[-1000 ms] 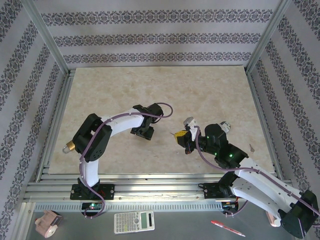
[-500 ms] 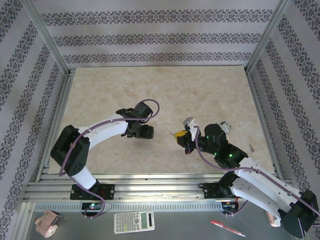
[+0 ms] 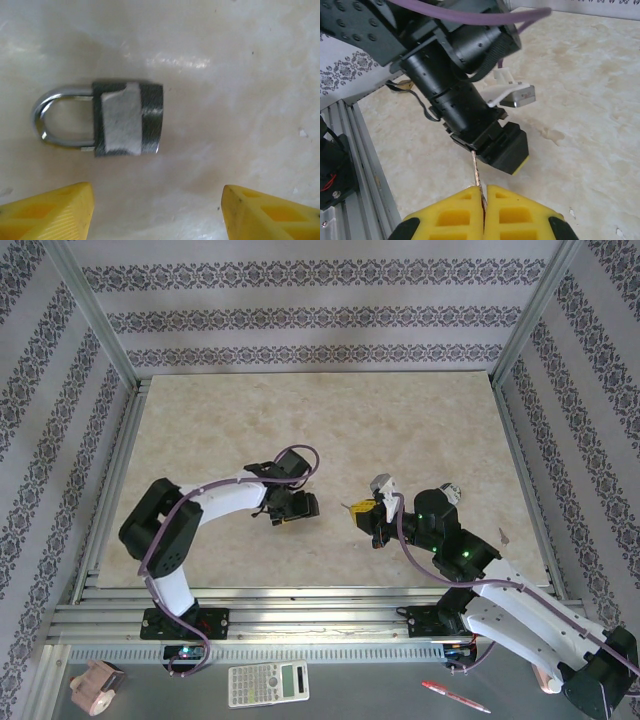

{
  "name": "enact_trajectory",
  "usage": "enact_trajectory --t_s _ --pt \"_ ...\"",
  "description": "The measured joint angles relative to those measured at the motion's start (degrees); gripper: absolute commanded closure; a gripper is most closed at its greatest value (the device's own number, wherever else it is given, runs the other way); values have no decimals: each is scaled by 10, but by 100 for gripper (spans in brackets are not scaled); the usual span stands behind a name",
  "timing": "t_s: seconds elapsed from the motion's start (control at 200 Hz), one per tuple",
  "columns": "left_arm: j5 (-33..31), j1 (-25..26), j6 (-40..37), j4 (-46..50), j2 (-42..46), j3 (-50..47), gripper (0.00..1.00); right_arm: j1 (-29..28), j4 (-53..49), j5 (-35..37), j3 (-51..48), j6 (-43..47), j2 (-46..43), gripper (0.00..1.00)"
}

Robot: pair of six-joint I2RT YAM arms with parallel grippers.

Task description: Unlock with the key

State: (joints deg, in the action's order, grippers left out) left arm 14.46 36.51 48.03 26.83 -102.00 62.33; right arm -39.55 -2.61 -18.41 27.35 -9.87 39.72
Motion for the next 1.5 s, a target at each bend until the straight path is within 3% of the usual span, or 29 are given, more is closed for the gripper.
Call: enact_trajectory --t_s 0.43,0.655,1.344,1.504 --pt "-59 -21 -69 64 -81 127 33 0 -2 0 -4 0 -8 100" --pt "-75 -21 -102 88 -84 146 33 0 -2 -1 -5 0 -6 100" --pt "-122 -9 -105 156 -151 212 33 0 14 -16 -11 -3 3 100" --pt "-133 -5 -103 187 -171 240 37 0 28 -24 -21 -5 7 100"
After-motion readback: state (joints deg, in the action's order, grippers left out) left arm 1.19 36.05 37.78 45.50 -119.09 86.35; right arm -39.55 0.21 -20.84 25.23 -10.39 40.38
